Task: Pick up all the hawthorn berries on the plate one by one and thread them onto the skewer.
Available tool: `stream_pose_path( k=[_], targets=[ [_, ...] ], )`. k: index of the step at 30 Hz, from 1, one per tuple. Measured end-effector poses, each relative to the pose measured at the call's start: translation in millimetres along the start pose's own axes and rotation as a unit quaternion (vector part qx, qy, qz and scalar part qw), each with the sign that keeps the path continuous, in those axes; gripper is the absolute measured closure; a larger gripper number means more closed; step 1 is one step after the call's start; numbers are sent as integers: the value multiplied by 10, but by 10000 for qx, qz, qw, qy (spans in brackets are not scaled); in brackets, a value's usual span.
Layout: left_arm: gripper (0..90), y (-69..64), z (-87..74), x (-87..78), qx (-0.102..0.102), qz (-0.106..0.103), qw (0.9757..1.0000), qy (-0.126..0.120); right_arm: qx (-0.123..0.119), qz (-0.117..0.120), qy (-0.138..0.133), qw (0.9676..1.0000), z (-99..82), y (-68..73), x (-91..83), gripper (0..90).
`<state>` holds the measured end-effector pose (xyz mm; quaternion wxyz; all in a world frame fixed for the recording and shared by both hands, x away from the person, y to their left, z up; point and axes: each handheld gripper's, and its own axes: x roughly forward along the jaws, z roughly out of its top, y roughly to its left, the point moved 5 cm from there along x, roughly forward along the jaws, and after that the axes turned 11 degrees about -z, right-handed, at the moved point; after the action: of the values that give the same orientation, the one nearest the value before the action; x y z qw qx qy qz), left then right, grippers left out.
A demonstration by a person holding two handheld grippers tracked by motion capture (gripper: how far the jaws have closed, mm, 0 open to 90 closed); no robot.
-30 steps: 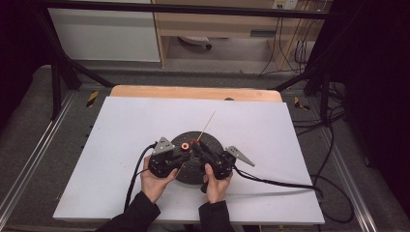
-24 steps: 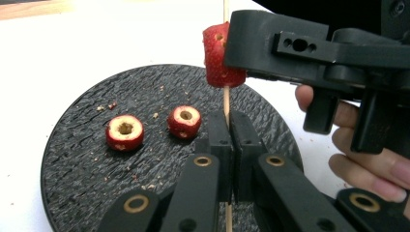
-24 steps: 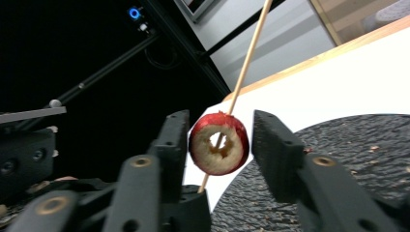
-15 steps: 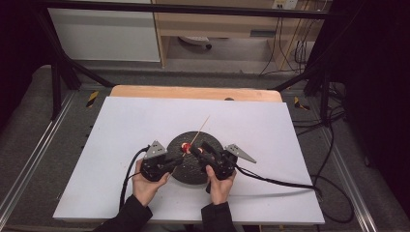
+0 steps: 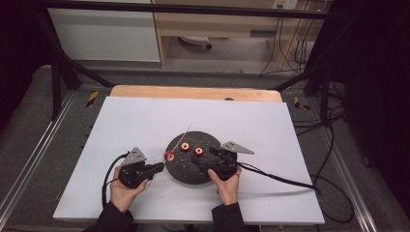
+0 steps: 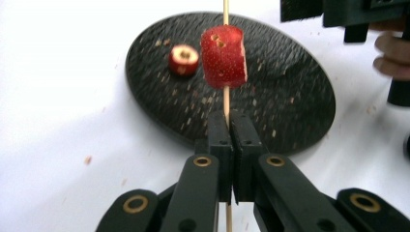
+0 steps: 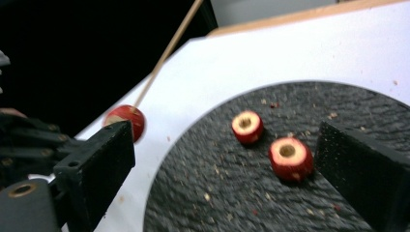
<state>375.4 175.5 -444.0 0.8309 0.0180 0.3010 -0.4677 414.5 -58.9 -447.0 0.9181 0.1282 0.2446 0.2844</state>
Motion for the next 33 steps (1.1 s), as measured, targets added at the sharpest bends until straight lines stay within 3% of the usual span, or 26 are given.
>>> stream_pose_path(
  k=[4,6,15,20,25,26,27,28,29,31,32,33],
  targets=[
    [885,48,-85,-89,-37,25,10000,5,-315,-121,359,9988,-19,-49,-22,65],
    [885,55,-100,-110,-40,24,10000,11,-356,-135,431,9983,-20,-56,-26,62],
    [885,67,-212,-270,23,11,10000,9,-740,-331,1126,9903,6,-166,-10,50],
    [885,95,-295,-322,-9,14,10000,63,-1160,-513,1472,9809,65,-183,17,43],
    [885,134,-333,-346,-58,8,10000,65,-1384,-614,1636,9748,173,-168,48,44],
    [885,134,-333,-346,-58,8,10000,65,-1384,-614,1636,9748,173,-168,48,44],
    [885,143,-339,-351,-57,23,10000,74,-1516,-652,1712,9713,228,-151,80,48],
    [885,143,-339,-351,-57,23,10000,74,-1516,-652,1712,9713,228,-151,80,48],
    [885,145,-343,-352,-56,30,9999,78,-1619,-656,1854,9670,266,-130,118,50],
    [885,150,-348,-348,-72,45,9999,81,-1725,-678,1949,9631,298,-114,156,56],
    [885,150,-348,-348,-72,45,9999,81,-1725,-678,1949,9631,298,-114,156,56],
    [885,151,-349,-349,-76,57,9999,87,-1852,-713,2115,9570,329,-97,212,64]
  ],
)
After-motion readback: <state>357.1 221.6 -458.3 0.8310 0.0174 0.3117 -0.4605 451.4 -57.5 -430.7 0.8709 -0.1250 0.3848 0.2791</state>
